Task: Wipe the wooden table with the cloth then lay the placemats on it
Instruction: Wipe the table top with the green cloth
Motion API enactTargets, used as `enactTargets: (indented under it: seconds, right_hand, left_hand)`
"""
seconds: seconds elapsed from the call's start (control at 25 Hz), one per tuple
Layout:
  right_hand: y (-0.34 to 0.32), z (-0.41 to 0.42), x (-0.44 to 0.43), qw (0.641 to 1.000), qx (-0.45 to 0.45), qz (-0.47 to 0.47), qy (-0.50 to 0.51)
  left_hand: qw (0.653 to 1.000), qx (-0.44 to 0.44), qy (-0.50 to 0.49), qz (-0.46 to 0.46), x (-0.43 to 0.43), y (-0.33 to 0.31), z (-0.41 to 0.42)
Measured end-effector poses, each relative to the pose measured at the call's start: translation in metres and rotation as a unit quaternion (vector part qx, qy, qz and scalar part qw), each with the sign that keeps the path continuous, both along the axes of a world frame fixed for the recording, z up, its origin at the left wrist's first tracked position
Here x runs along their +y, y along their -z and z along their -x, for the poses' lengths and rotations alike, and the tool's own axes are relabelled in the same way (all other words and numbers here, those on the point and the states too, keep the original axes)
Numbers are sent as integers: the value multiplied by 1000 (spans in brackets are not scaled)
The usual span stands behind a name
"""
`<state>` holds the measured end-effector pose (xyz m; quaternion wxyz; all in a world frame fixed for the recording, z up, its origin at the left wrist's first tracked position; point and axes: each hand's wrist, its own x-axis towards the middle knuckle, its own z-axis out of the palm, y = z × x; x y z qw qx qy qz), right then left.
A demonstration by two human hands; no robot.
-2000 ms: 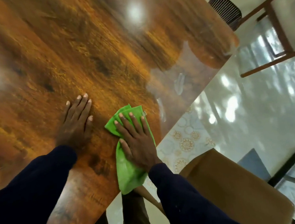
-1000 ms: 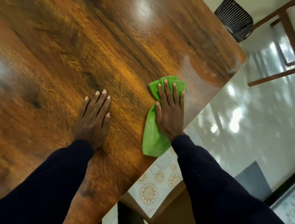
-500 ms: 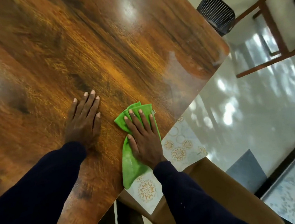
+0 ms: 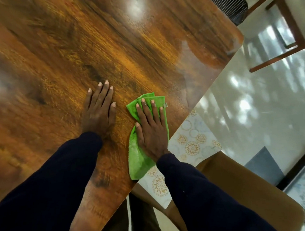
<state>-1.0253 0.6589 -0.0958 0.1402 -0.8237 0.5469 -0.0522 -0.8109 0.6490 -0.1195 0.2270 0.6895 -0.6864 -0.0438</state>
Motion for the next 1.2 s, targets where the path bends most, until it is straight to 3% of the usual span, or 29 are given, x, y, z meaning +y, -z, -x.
enactTargets:
  seconds: [0.16,0.36,0.56,0.68,0.8,1.0,1.2]
  right_hand:
    - [1,-9,45,996,-55,-20,-67]
    - [-2,0,86,990,-102,-53,-78]
    - [-39,27,119,979,-162,-111,53]
    - [-84,53,141,944,-248,-140,164]
    - [-135,91,188,927,-285,-105,219]
    - [-198,174,277,902,-337,4,268]
    - [-232,269,370,894,-352,93,261]
  left_hand:
    - [1000,16,22,14,8,-4,-4]
    - [998,58,18,-2,75,-43,0]
    - [998,32,11,-60,160,-70,-4]
    - [998,18,19,-62,188,-91,1]
    - [998,17,34,-52,207,-122,27]
    - [989,-10,144,13,235,-156,107]
    - [971,48,234,8,290,-185,216]
